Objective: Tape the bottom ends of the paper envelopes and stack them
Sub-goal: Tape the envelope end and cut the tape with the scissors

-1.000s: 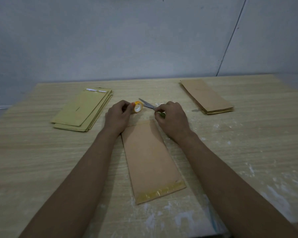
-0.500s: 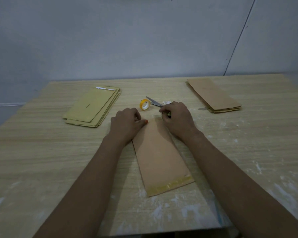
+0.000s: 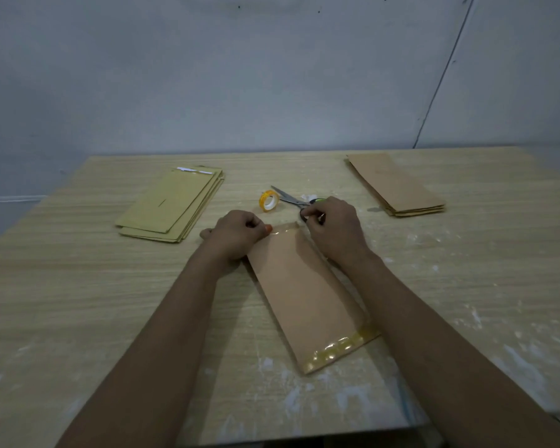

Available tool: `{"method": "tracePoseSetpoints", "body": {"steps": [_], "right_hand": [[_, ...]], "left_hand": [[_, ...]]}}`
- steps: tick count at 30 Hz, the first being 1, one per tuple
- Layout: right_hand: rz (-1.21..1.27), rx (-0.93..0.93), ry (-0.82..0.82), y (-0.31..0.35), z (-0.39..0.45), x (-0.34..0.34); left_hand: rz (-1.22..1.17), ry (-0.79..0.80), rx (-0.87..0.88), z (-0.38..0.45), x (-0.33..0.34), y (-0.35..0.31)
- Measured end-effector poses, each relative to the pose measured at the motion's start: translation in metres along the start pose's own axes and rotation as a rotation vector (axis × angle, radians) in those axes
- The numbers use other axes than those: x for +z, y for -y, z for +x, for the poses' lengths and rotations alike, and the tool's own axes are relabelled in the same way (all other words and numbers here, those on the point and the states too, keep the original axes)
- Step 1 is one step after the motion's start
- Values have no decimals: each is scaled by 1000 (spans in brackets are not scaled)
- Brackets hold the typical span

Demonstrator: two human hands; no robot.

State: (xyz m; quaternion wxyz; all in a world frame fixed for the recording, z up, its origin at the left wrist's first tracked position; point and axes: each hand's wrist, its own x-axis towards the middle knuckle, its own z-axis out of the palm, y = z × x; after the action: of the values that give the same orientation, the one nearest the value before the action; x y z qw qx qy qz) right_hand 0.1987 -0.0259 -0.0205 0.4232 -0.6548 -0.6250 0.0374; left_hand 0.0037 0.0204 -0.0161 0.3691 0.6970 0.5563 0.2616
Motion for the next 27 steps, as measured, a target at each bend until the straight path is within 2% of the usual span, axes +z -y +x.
{"method": "tracePoseSetpoints", "body": {"steps": [5, 9, 12, 20, 27], "right_hand": [[53, 28, 3, 1, -2, 2], [158, 28, -113, 7, -2, 4], [192, 22, -154, 9, -2, 3], [323, 199, -17, 11, -2, 5], [586, 326, 26, 8, -1, 6]], "left_hand": [[-211, 55, -2, -15, -14, -15], [-371, 81, -2, -19, -11, -13], [-397, 72, 8, -15, -9, -7], [-417, 64, 70, -13, -7, -2], [-484, 52, 104, -12, -4, 0]]}}
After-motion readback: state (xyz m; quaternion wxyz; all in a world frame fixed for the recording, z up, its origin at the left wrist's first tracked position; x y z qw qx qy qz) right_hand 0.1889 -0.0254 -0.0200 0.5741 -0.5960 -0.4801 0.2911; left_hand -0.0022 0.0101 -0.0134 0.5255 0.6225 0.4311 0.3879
